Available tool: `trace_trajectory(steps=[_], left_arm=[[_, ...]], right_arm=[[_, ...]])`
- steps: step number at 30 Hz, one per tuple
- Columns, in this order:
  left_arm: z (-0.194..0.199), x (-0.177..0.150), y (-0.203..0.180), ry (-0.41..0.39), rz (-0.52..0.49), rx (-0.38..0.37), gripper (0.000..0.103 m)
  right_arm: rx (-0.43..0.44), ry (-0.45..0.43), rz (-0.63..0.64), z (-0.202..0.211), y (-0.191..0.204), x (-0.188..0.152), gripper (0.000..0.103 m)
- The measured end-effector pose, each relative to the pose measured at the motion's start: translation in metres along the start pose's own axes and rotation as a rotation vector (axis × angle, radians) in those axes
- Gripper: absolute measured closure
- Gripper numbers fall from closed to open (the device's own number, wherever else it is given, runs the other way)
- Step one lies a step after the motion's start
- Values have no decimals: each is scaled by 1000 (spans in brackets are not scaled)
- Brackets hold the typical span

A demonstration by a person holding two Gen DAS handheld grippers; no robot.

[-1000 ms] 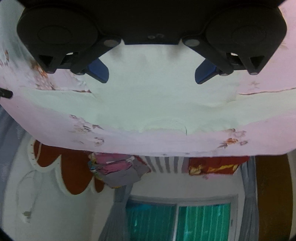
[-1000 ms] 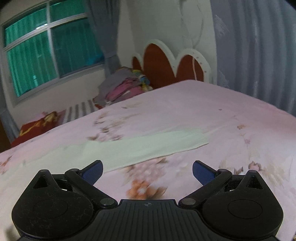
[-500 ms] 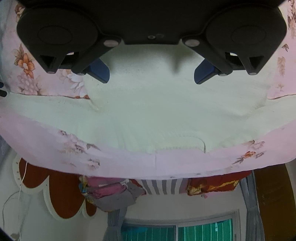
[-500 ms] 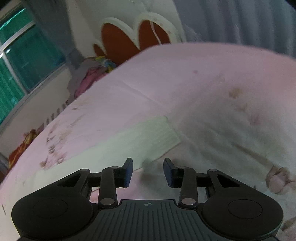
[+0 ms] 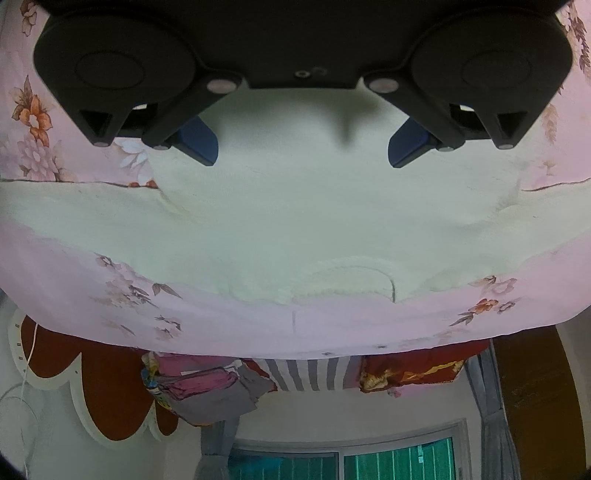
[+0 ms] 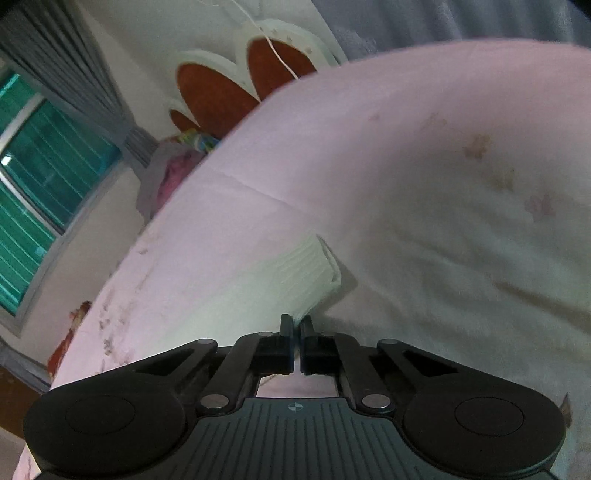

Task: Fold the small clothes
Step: 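Reach the right gripper to the sweater's side edge and close on it, then lift the gripped sweater side with the right gripper toward the sweater's center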

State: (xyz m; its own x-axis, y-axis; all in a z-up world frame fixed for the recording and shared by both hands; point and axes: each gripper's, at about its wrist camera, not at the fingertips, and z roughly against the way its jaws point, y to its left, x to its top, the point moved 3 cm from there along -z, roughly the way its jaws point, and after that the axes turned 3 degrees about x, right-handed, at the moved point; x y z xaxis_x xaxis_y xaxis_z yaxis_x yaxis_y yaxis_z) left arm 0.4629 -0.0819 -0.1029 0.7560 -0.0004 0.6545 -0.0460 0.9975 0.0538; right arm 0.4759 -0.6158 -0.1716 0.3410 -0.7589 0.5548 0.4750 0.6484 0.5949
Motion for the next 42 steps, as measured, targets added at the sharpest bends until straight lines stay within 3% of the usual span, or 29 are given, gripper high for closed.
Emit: trace_trajectory(steps=[2, 4, 5, 8, 13, 17, 22, 30, 38, 40, 42], left_arm=[[-1, -1, 4, -5, -1, 5, 4], [-5, -2, 10, 10, 3, 7, 4], [-7, -3, 14, 19, 7, 5, 4], [-11, -3, 26, 26, 21, 0, 1], [-23, -5, 52, 48, 43, -28, 1], [-27, -9, 76, 39, 29, -24, 1], [-31, -13, 119, 30, 60, -27, 3], [-25, -6, 201, 6, 176, -28, 5], [-29, -12, 261, 16, 268, -21, 13], [-31, -11, 268, 17, 280, -20, 12], [-32, -8, 269, 13, 282, -28, 6]], right_arm=[[-1, -51, 73, 16, 9, 0, 102], [-82, -31, 123, 15, 8, -5, 102], [-114, 25, 77, 7, -2, -8, 102], [-121, 13, 61, 14, 1, -6, 102], [-88, -10, 139, 24, 32, -5, 102], [11, -6, 246, 34, 86, -23, 102], [167, 70, 419, 31, 179, -88, 102], [350, 205, 697, 20, 304, -235, 102], [449, 337, 771, -9, 381, -333, 102], [447, 367, 788, -16, 388, -353, 102], [442, 407, 795, -27, 391, -366, 101]])
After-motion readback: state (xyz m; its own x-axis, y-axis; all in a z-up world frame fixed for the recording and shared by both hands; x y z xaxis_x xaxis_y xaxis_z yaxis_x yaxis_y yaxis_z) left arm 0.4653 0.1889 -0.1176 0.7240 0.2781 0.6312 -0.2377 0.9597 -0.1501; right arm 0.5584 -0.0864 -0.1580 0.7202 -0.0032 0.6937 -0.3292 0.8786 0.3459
